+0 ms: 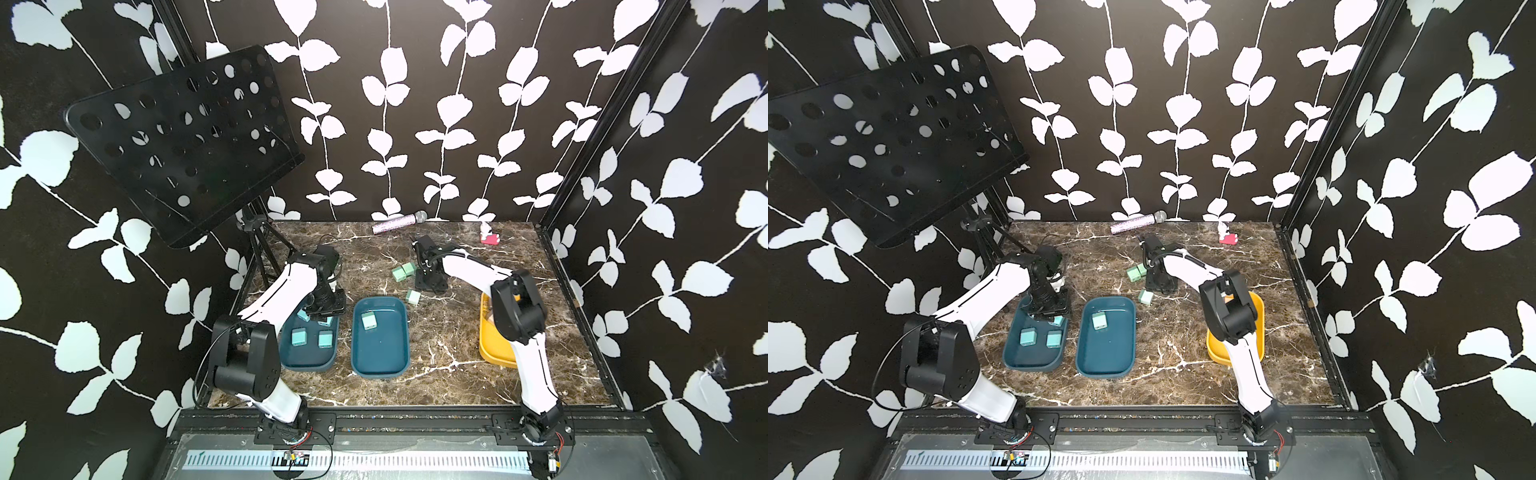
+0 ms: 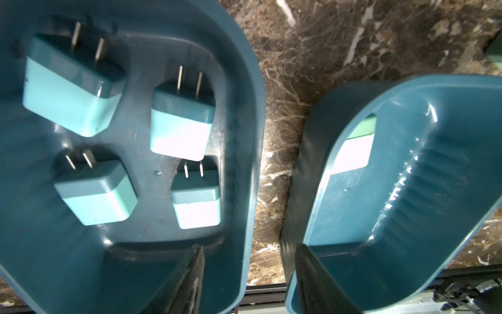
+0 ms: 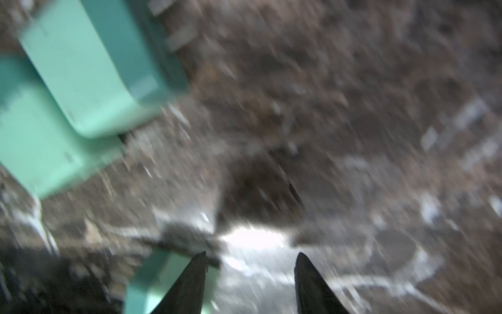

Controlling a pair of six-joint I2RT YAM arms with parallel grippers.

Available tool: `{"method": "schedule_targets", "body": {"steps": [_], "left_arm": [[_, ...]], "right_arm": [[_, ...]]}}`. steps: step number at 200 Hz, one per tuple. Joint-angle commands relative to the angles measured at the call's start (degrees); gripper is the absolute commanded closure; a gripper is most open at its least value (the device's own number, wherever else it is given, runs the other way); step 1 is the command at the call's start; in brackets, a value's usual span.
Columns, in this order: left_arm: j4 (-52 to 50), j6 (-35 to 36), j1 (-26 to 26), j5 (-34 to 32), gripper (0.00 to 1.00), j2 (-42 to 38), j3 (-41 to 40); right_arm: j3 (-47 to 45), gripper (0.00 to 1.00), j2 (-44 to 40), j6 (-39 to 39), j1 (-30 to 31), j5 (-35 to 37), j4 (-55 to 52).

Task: Place the plugs by color into the storage box
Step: Move the plug to the center of the board.

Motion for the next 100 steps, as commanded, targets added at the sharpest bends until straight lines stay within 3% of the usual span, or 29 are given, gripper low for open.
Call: {"method": "schedule_targets", "body": {"steps": [1,48,63,100], "left_arm": [[0.22,-0.42,-0.05,0.67,0.44,-0.61,-0.24],[1.43,-1.16,-0.05,1.97,0.44,0.69,-0.06],[1.24,-1.14,-0.05,2.09,0.44,1.44,0.83],[0.21,-0.49,-0.05,1.88,0.44,2.55,2.99]], "right_arm": [[-7.06,0.48,-8.67,1.03,0.21,0.95,2.15],[-13.82,0.41,-17.78,-5.40,0.82,-2.88,3.28],[-12.51,0.37,-17.20,-8.42,1.28,-5.61,2.72],[-5.73,0.35,-11.57,-14.56,5.30,-4.66,-1.07]]}}
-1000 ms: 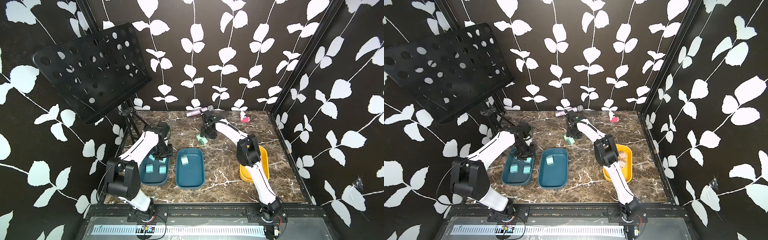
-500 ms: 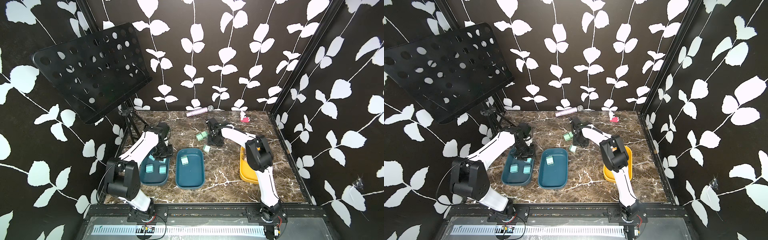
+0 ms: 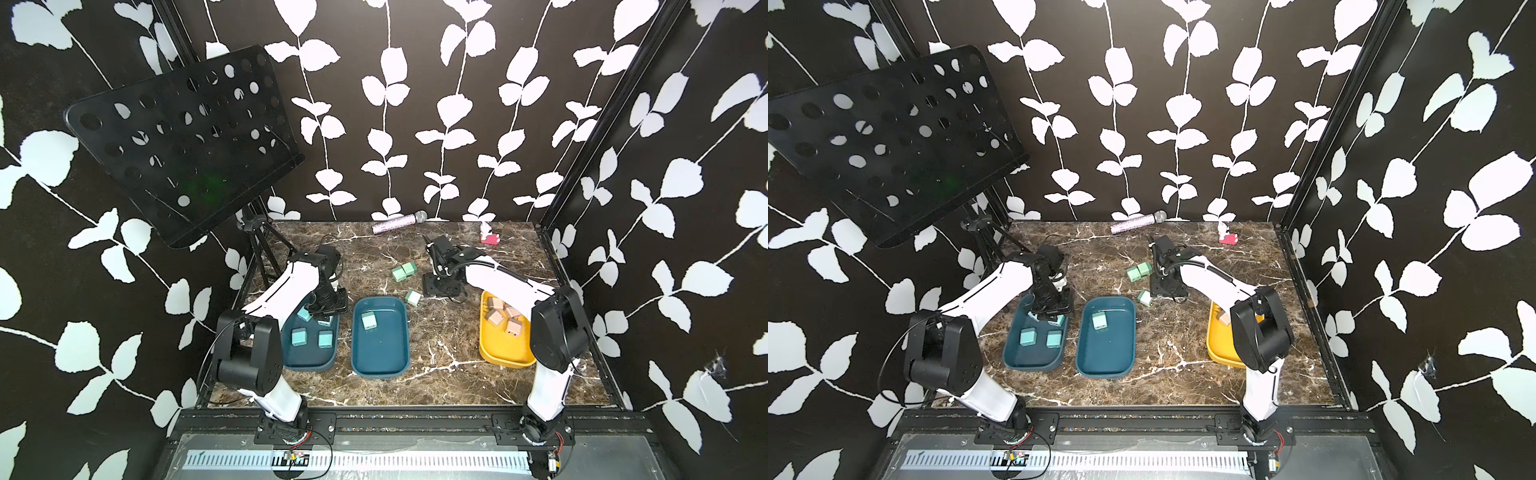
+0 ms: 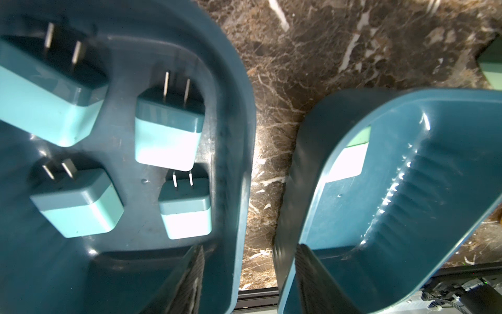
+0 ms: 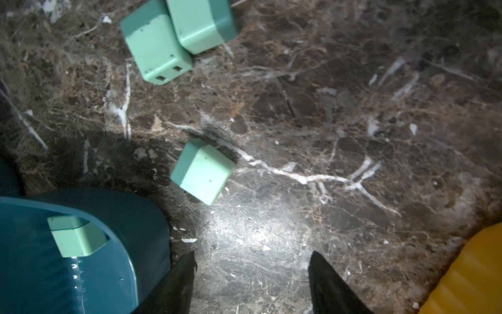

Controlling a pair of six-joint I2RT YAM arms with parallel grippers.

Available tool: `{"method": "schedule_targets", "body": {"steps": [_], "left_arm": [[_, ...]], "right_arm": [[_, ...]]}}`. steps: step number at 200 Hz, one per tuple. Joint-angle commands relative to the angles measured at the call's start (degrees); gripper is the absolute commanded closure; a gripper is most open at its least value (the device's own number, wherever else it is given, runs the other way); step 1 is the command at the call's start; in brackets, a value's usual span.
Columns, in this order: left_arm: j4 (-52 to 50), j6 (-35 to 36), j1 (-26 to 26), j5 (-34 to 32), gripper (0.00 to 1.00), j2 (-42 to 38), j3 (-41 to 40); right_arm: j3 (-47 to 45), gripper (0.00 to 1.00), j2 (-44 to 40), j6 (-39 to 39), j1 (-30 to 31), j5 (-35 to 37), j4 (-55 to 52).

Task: Place the plugs by color into the storage box
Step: Move the plug to the center of the board.

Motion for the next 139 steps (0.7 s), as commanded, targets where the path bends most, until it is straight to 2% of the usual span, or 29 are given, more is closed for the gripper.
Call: {"method": "schedule_targets", "body": {"steps": [1,66,139], "left_arm": [[-1.23,0.37,-0.05,0.26,0.44,0.12,2.29],[-2.17,0.04,-0.04,-0.38,0.44,-2.39,0.30],[-2.26,0.30,-0.05,-0.38,0.44,-3.30,-0.86]], "right_arm": [[4.20,0.34,3.79,-5.75,3.01,-0.92,-2.21],[10.74,0.34,12.31,-5.44,4.25,0.95,-3.03],[12.32,0.34,15.70,-5.83,3.26,3.59,-4.39]]}}
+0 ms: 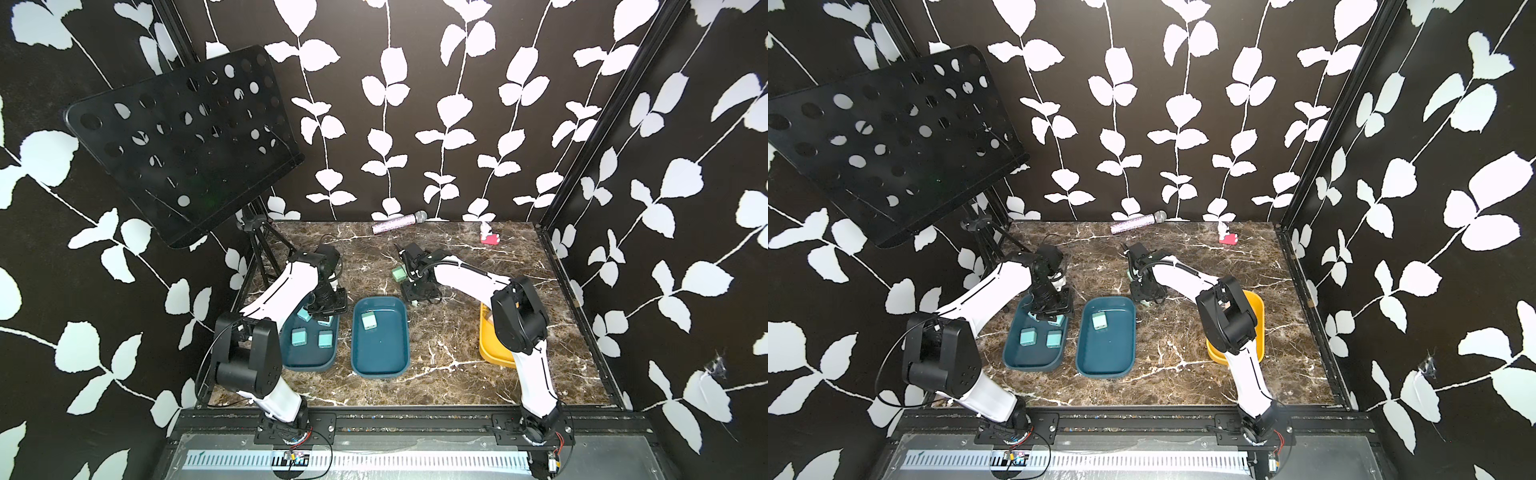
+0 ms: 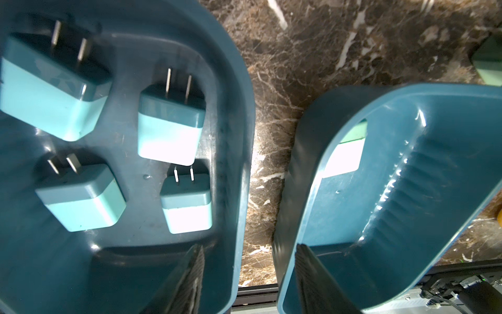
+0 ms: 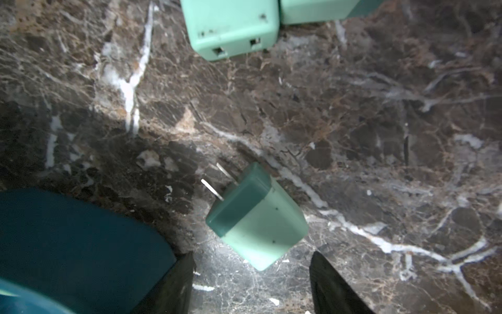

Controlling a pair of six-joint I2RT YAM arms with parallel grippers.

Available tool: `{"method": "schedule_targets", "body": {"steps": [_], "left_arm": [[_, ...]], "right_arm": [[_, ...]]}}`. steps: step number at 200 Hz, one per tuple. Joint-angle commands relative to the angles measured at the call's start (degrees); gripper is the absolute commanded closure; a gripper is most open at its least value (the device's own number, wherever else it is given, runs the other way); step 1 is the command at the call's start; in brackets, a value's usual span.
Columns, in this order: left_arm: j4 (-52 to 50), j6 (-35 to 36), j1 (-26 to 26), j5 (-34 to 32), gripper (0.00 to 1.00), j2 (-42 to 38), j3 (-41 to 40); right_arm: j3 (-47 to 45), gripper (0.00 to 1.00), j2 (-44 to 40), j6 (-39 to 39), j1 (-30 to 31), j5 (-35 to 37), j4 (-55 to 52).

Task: Place the plugs by color into the storage box
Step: Move the plug to the center of the board, then pick up the plug from the center of the board.

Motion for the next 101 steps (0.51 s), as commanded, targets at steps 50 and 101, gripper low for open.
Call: {"method": "schedule_targets", "body": {"steps": [50,101], "left_arm": [[-1.49,0.46,-0.05,-0.22,0.43,-1.88,-0.42],[-1.07,0.46,-0.05,-0.22,0.44,-2.14,-1.30]], "right_arm": [[-0.36,0.33,0.17,3.79,-3.78,2.70,-1.09],[-1.20,0.34,-1.96,2.67,-3.91,-1.13,1.58]]}}
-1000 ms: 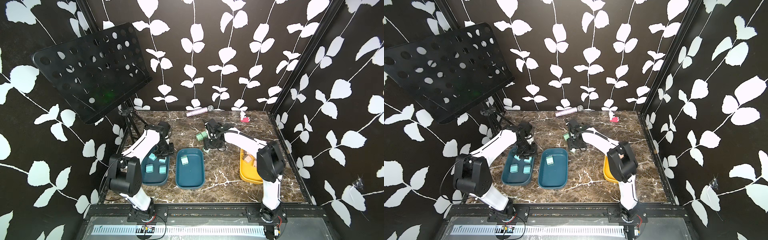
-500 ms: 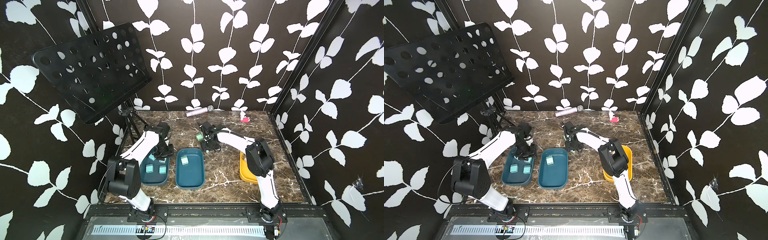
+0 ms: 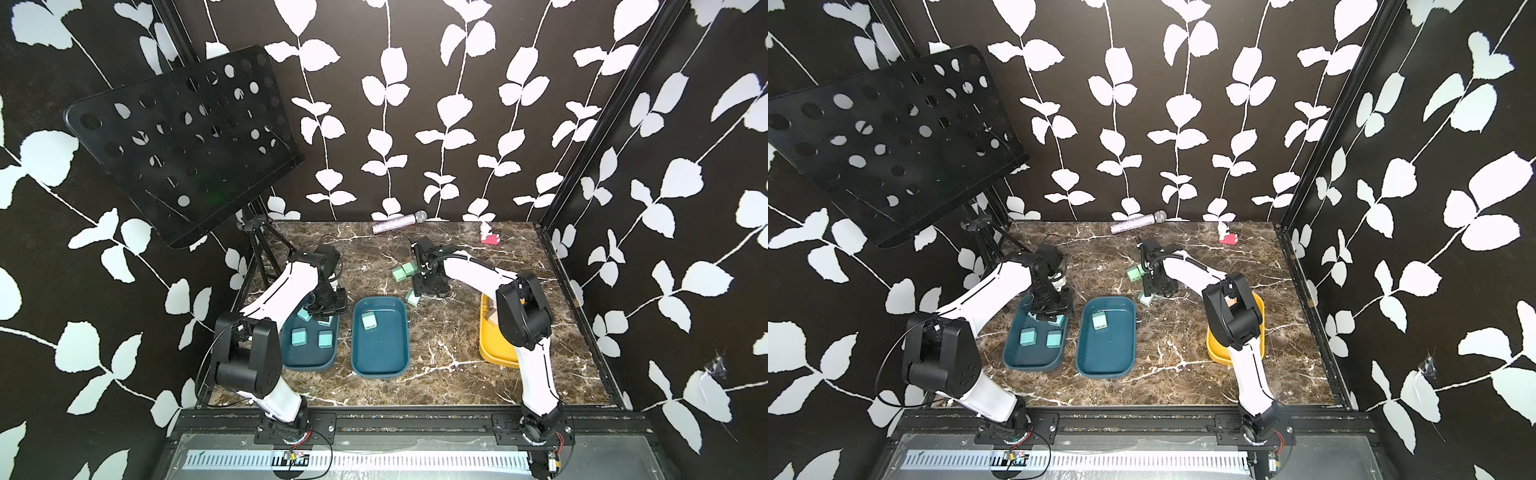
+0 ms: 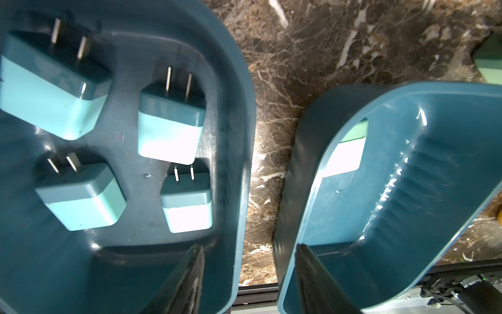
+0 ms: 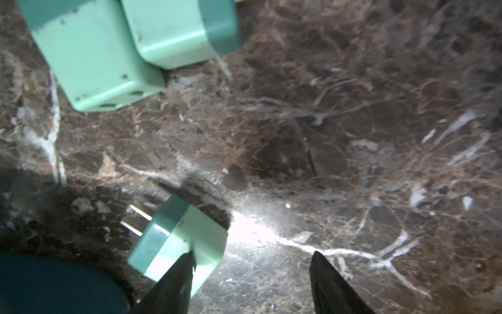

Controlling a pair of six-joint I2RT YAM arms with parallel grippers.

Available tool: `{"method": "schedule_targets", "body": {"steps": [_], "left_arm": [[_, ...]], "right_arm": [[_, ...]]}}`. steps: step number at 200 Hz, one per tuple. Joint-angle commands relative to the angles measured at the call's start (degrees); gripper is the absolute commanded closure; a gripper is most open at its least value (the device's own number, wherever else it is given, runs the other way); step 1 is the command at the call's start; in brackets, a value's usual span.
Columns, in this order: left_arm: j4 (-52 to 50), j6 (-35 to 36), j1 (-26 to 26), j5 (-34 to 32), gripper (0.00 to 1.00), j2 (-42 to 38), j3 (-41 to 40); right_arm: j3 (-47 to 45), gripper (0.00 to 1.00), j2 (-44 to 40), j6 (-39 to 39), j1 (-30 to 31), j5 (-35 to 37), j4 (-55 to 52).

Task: Place the plugs by color into the storage box
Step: Pick up the plug from the center of the board.

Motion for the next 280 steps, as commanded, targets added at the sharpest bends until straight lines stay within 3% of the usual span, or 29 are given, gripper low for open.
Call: {"method": "schedule_targets", "body": {"steps": [1,70,173,280], "left_arm": [[-1.03,0.43,-0.05,-0.17,0.44,-2.12,-1.22],[-0.56,0.42,-0.05,0.24,0.44,-1.08,-0.65],[-1.18,0.35,-0.04,-0.43,0.44,-2.55,-1.77],[-1.42,-0.17,-0.05,-0.34,0.44,-2.47,-1.26]], "right_arm": [[-1.08,0.34,-2.18,-0.55,0.93,-2.68,1.52],[-3.97,0.33,-3.19,-5.03,3.75,-5.65,2.83],[3.97,0.32,4.23,-6.89,2.21,2.36,-3.82],[3.66,0.32,4.55,-3.13,-1.07,-6.89,2.34]]}}
